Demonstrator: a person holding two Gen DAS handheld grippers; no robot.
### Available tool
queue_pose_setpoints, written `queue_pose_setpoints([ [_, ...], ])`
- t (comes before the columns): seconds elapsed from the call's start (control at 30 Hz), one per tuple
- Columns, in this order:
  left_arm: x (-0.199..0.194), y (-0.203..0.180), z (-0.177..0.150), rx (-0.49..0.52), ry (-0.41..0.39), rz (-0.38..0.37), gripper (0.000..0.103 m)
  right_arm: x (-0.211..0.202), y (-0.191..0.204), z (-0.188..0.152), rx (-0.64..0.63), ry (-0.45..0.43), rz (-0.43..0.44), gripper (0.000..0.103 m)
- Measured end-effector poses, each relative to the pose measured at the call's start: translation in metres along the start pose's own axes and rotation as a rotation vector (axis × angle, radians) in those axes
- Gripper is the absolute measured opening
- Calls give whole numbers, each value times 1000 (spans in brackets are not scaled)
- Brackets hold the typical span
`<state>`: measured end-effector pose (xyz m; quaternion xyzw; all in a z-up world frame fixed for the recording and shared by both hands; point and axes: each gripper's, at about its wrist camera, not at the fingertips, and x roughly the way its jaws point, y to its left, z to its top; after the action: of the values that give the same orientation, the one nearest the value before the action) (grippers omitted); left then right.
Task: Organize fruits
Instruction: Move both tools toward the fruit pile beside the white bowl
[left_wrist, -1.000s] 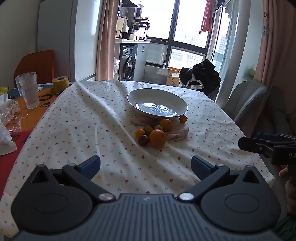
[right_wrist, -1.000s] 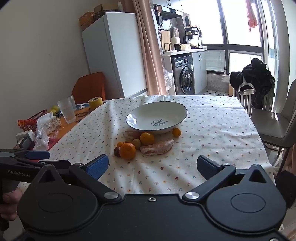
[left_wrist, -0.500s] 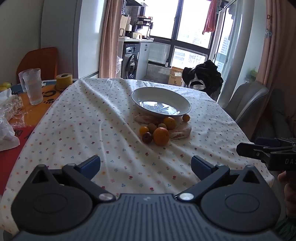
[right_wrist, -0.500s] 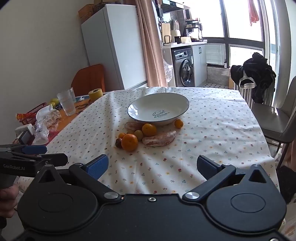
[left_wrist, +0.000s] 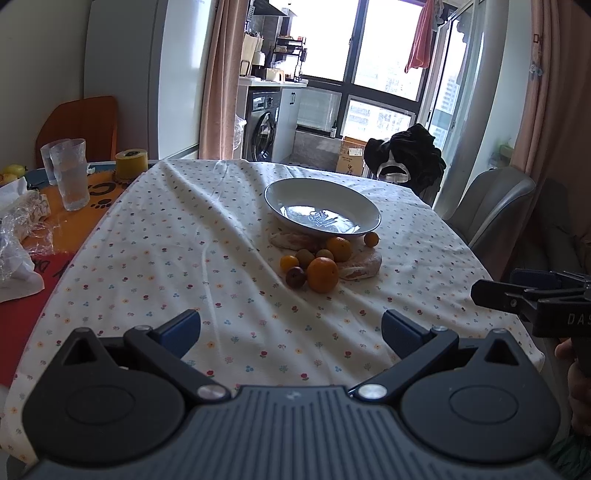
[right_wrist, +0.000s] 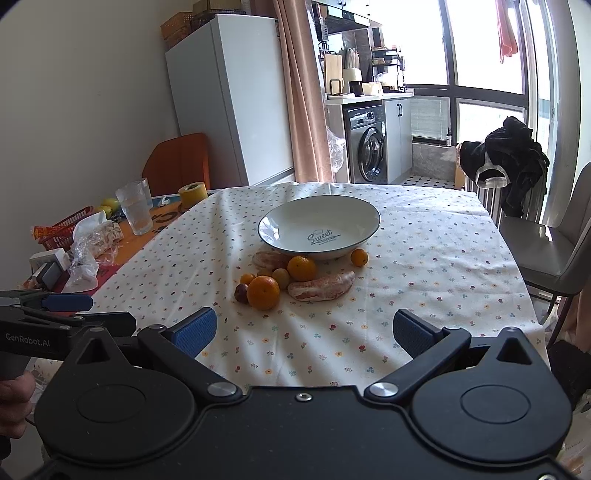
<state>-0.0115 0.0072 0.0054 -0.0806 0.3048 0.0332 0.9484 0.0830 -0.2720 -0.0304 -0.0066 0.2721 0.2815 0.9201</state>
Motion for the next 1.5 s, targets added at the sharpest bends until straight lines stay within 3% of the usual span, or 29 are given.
queue_pose_setpoints([
  [1.5,-11,-13,4,30,-24,-12,103,-10,-3,3,-10,-13,7,103],
])
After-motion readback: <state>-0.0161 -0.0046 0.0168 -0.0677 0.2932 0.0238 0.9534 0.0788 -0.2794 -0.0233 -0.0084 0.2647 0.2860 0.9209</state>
